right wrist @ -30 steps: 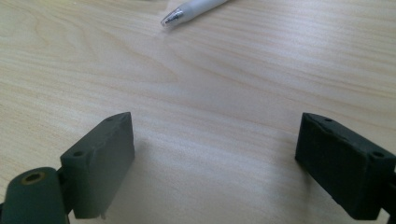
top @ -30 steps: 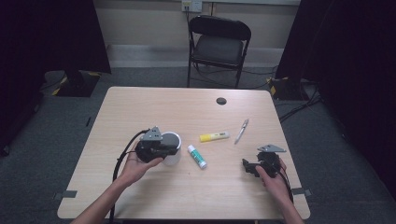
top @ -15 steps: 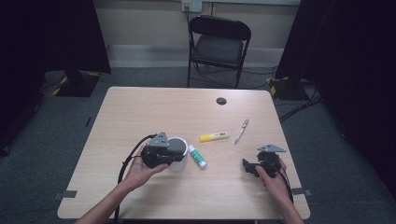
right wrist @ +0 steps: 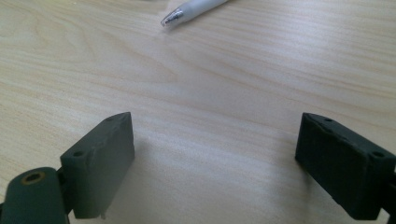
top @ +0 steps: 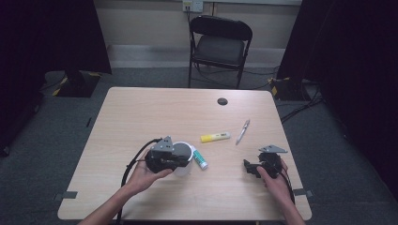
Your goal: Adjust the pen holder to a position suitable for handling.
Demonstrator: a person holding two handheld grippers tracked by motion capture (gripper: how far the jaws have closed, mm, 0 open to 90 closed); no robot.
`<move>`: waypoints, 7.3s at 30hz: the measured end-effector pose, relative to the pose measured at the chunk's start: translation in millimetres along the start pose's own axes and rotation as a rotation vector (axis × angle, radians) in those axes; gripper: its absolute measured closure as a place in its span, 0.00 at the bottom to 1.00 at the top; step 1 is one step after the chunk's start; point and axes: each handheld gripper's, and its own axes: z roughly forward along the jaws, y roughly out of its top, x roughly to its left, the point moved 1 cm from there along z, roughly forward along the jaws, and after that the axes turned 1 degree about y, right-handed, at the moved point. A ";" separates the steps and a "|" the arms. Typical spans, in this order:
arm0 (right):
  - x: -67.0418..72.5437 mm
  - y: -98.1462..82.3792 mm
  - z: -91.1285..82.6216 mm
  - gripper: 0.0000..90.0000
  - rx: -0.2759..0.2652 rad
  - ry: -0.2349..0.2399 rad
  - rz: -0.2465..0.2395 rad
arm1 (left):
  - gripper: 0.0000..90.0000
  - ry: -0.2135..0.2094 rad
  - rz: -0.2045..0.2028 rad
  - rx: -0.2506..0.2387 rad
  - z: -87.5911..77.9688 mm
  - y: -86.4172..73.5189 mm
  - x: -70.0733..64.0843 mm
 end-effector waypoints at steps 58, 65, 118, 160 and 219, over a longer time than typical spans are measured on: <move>0.0 0.0 0.0 0.12 0.000 0.000 0.000 | 0.78 -0.103 0.000 -0.079 2.0 10.0 -14.4; 0.0 0.0 0.0 0.12 0.000 0.000 0.000 | 0.70 -0.089 -0.034 -0.117 -8.6 10.9 -4.3; 35.1 22.4 -28.3 0.47 -0.109 0.231 -0.083 | 0.23 0.360 -0.295 0.119 -64.5 -110.2 91.5; 121.3 66.6 29.4 0.62 -0.011 0.484 -0.246 | 0.13 0.449 -0.212 0.114 -56.4 -118.3 90.8; 86.5 33.6 3.8 0.70 0.092 0.370 -0.243 | 0.12 0.458 -0.216 0.114 -55.4 -117.7 89.7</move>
